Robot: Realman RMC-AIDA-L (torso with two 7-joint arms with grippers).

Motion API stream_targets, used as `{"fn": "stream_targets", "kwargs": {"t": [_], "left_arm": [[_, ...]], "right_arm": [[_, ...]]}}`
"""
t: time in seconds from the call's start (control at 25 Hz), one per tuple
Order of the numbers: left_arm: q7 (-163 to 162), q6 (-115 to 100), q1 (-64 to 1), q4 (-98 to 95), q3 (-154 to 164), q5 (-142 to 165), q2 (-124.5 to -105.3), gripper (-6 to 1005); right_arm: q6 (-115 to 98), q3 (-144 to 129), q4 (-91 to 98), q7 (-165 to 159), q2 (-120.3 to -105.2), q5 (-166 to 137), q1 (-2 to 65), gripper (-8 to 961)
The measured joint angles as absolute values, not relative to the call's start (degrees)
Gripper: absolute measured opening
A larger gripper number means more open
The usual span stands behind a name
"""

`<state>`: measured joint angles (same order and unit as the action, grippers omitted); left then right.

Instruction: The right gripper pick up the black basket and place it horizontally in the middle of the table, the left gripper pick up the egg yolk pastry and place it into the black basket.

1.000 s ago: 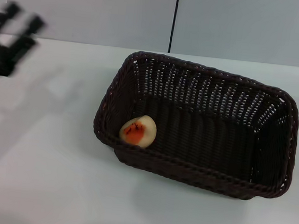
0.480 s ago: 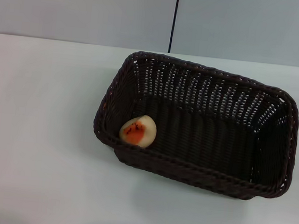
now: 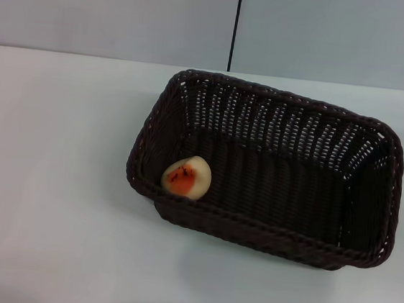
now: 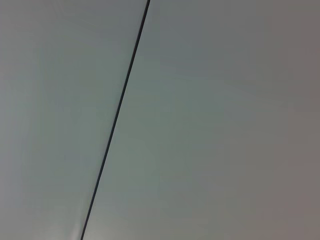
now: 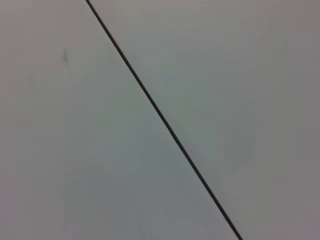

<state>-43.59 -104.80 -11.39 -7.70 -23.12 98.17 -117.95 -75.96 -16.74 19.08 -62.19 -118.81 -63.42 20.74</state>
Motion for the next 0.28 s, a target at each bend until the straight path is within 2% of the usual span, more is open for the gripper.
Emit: {"fn": "stream_targets", "kwargs": {"t": [0.28], "left_arm": [[-43.38,-106.03,-11.48,-7.51,-24.98,98.17,-118.02,690]], "right_arm": [[-76.45,-16.16,17.83,-59.32,-118.83,-62.54,20.87,434]]}}
